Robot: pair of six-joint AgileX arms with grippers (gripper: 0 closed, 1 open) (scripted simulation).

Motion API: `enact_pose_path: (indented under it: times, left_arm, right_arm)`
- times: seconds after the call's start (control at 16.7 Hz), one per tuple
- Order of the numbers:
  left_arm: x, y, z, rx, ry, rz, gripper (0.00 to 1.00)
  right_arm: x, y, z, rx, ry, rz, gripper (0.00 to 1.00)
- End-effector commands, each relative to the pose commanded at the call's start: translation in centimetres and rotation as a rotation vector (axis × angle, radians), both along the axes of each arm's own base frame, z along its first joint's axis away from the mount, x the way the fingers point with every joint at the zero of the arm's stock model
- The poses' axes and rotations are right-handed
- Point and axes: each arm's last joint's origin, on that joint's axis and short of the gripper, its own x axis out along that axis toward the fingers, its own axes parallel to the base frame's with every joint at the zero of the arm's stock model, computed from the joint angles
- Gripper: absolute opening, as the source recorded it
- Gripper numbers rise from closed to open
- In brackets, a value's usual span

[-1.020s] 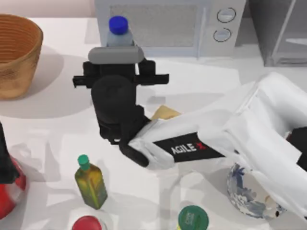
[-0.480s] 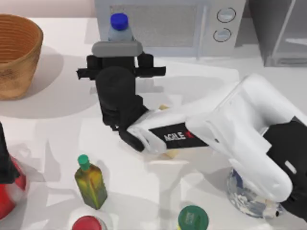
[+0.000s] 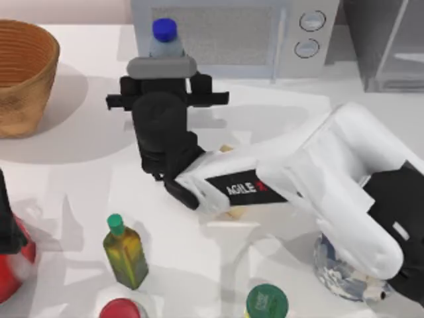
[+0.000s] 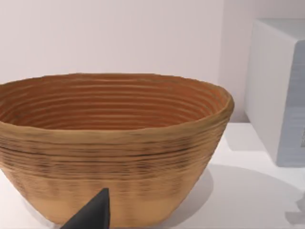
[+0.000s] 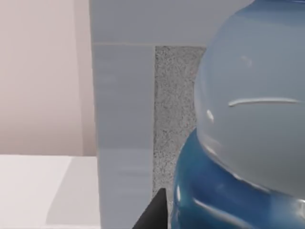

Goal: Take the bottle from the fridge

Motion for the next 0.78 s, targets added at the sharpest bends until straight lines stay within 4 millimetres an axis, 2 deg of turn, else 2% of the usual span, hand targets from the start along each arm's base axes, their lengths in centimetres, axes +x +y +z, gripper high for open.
enact_pose_path:
  times: [0.42,0.78]
  left_arm:
    - [0.00,0.00,0.00,0.000,0.000,0.000,1.00]
    - [0.00,0.00,0.00,0.000,0.000,0.000,1.00]
  right_arm:
    - [0.00,0.00,0.00,0.000,0.000,0.000,0.98]
    - [0.00,0.00,0.00,0.000,0.000,0.000,1.00]
